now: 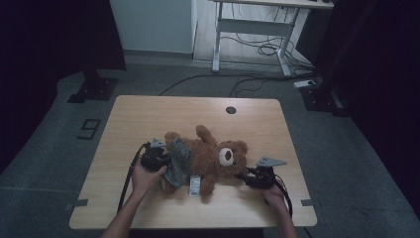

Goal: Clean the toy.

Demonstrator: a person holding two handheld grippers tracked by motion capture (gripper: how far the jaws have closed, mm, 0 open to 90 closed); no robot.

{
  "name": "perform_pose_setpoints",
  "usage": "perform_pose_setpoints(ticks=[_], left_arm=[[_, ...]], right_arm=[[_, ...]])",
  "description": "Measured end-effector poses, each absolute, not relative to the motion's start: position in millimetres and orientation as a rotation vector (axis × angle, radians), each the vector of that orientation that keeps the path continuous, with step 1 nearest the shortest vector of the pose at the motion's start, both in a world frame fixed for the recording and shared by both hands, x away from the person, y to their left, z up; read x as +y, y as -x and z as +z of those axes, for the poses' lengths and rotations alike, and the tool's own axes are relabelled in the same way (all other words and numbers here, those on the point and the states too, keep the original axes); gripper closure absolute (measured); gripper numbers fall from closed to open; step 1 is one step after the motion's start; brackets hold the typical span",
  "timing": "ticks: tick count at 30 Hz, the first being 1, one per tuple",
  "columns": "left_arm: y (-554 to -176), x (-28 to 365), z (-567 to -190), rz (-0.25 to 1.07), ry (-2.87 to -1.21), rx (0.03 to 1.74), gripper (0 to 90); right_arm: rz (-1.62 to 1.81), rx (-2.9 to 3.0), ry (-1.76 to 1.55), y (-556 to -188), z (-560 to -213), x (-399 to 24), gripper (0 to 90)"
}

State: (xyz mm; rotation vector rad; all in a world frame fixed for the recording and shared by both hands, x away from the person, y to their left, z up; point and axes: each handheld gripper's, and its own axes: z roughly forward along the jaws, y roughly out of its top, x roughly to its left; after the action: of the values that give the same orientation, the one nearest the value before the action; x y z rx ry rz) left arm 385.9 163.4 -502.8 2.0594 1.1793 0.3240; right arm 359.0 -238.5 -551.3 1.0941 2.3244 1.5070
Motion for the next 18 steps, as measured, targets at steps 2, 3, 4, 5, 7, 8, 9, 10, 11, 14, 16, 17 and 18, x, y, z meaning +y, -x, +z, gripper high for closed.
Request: perform_pose_setpoints(ticks=[2,3,4,5,7,8,9,10,11,14,16,17,18], left_arm=[[-388.4,163.2,-505.0,0.336,-2.073,1.187,81.6],[-389.5,163.4,-505.9,0.339,-2.077,1.194,81.5],[-391.6,164.0,-507.5,0.341,-2.083,1.208,81.5],[-393.6,164.9,-509.1,0.351,-2.091,1.219,81.5],[-398.9,166.8,-514.6,0.373,-2.121,1.250,81.5],[-400.9,167.7,-517.3,0.379,-2.132,1.264,81.5],[-403.2,169.4,-520.6,0.380,-2.154,1.275,81.4],[-404.8,172.0,-523.2,0.373,-2.165,1.282,81.4],[-404.9,174.4,-522.9,0.360,-2.161,1.282,81.3],[-401.4,182.4,-508.3,0.317,-2.085,1.271,81.4],[-396.3,185.8,-490.7,0.320,-2.026,1.238,81.4],[-393.3,186.7,-480.6,0.315,-1.993,1.214,81.4],[-390.1,187.0,-470.0,0.308,-1.963,1.186,81.4]], right_arm=[[1.507,2.322,-1.095,-358.8,-551.3,-238.3,59.9],[1.508,2.322,-1.096,-358.8,-551.3,-238.3,59.9],[1.508,2.322,-1.096,-358.8,-551.3,-238.3,59.9],[1.509,2.322,-1.096,-358.9,-551.3,-238.3,59.9],[1.509,2.322,-1.096,-358.8,-551.3,-238.3,59.9],[1.508,2.322,-1.095,-358.8,-551.3,-238.2,59.9],[1.507,2.321,-1.096,-358.7,-551.3,-238.2,59.9],[1.506,2.323,-1.097,-358.6,-551.3,-238.3,59.9],[1.506,2.325,-1.096,-358.8,-551.4,-238.5,59.9],[1.514,2.328,-1.107,-359.6,-551.5,-239.3,59.9],[1.512,2.328,-1.109,-359.9,-551.6,-239.7,59.9],[1.510,2.328,-1.109,-359.9,-551.6,-239.7,59.9],[1.508,2.329,-1.108,-359.6,-551.5,-239.5,59.9]])
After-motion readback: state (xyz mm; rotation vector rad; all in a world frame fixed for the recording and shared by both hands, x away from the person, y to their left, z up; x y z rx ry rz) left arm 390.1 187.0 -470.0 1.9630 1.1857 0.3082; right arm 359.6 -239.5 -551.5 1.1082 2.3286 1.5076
